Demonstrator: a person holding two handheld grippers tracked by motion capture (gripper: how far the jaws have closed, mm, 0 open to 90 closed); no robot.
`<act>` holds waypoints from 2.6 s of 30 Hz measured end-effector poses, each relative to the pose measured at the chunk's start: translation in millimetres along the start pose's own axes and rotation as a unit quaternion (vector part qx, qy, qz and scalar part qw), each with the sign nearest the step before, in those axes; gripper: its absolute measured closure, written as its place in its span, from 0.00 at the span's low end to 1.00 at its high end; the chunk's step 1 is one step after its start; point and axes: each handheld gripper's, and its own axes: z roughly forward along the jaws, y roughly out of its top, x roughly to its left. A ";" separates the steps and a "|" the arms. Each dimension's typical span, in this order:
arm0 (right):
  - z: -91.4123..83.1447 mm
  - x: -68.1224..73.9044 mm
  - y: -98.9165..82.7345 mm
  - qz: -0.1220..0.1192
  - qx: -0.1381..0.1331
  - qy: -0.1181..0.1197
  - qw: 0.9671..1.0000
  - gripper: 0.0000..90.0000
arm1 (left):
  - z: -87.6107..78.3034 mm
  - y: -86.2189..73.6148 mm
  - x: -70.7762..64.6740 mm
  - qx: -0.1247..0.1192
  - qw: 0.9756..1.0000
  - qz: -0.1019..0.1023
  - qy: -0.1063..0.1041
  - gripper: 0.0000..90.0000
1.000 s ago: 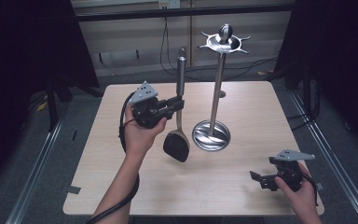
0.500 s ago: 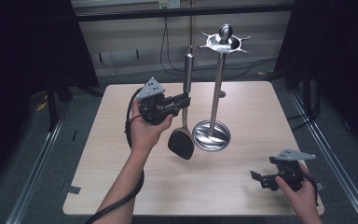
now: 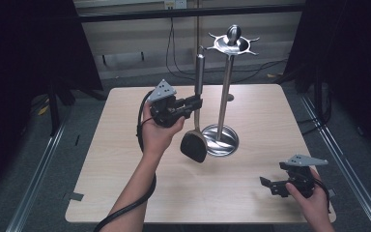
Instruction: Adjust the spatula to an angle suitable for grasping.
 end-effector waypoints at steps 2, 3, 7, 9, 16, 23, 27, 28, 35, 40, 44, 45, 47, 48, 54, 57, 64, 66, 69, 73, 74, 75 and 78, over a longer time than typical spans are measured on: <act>0.0 0.2 0.2 0.000 0.000 0.000 1.000 0.02 | 1.2 0.9 -0.2 -0.003 1.000 -0.001 0.000 0.84; 0.0 0.1 0.3 -0.003 0.001 0.000 1.000 0.02 | 1.1 1.5 0.3 -0.002 1.000 0.001 0.000 0.84; 0.2 0.1 0.2 -0.003 0.001 -0.001 1.000 0.02 | 2.5 3.0 1.8 -0.005 1.000 -0.004 -0.001 0.84; 0.2 0.3 0.2 -0.001 0.001 0.000 1.000 0.02 | 3.8 3.1 3.4 -0.003 1.000 -0.006 -0.001 0.84; 0.0 -0.3 0.2 -0.002 0.001 0.000 1.000 0.02 | 5.7 2.4 3.9 -0.003 1.000 -0.005 -0.004 0.84; 0.3 0.5 0.4 -0.001 0.001 0.000 1.000 0.02 | 9.5 4.5 1.2 0.002 1.000 -0.001 -0.013 0.84; -0.5 0.8 0.8 -0.002 0.001 0.001 1.000 0.02 | 11.5 4.6 1.9 0.003 1.000 -0.002 -0.013 0.84; -0.4 1.3 0.9 -0.002 0.000 0.001 1.000 0.02 | 11.9 4.5 2.0 0.004 1.000 -0.003 -0.015 0.84; -0.2 1.6 1.1 -0.006 0.001 0.002 1.000 0.02 | 15.0 3.5 2.3 0.011 1.000 -0.008 -0.019 0.84; 0.2 2.1 1.4 -0.006 0.000 0.003 1.000 0.02 | 16.9 1.3 2.3 0.010 1.000 -0.008 -0.022 0.84; 0.3 1.8 1.2 -0.005 0.000 0.003 1.000 0.02 | 16.8 -1.4 2.9 0.009 1.000 -0.009 -0.023 0.84; 0.3 1.9 1.1 -0.005 0.000 0.003 1.000 0.02 | 16.9 -2.0 3.2 0.006 1.000 -0.011 -0.027 0.84; 0.7 2.0 1.0 -0.005 -0.001 0.003 1.000 0.02 | 17.4 -2.1 3.2 0.005 1.000 -0.012 -0.028 0.84; 0.9 2.1 1.0 -0.005 0.001 0.003 1.000 0.02 | 17.7 -2.1 3.5 0.006 1.000 -0.010 -0.027 0.84; 1.4 2.7 1.4 -0.005 0.001 0.004 1.000 0.02 | 21.1 -3.4 5.0 -0.001 0.999 -0.014 -0.033 0.84; 1.8 1.9 0.8 -0.005 0.003 0.004 1.000 0.02 | 22.7 -4.5 6.6 -0.004 0.999 -0.014 -0.038 0.83; 0.4 1.2 0.7 -0.003 0.001 0.003 1.000 0.02 | 27.2 -5.6 9.0 -0.012 0.999 -0.015 -0.046 0.83; 0.4 0.7 0.4 -0.002 0.000 0.004 1.000 0.02 | 27.5 -5.7 9.4 -0.011 0.999 -0.013 -0.044 0.83; 0.5 1.1 0.4 -0.003 0.001 0.004 1.000 0.02 | 28.1 -6.1 9.9 -0.014 0.999 -0.014 -0.042 0.83; -0.1 0.8 0.9 -0.006 0.002 0.003 1.000 0.02 | 28.3 -6.1 11.3 -0.015 0.999 -0.015 -0.041 0.83; 0.0 0.6 0.8 -0.005 0.002 0.003 1.000 0.02 | 28.5 -5.9 11.5 -0.015 0.999 -0.013 -0.040 0.83; 0.4 0.4 0.7 -0.006 0.001 0.003 1.000 0.02 | 28.4 -5.9 11.7 -0.013 0.999 -0.014 -0.040 0.83; 1.1 0.8 0.8 -0.005 0.001 0.003 1.000 0.02 | 29.2 -5.5 12.7 -0.013 0.999 -0.015 -0.042 0.83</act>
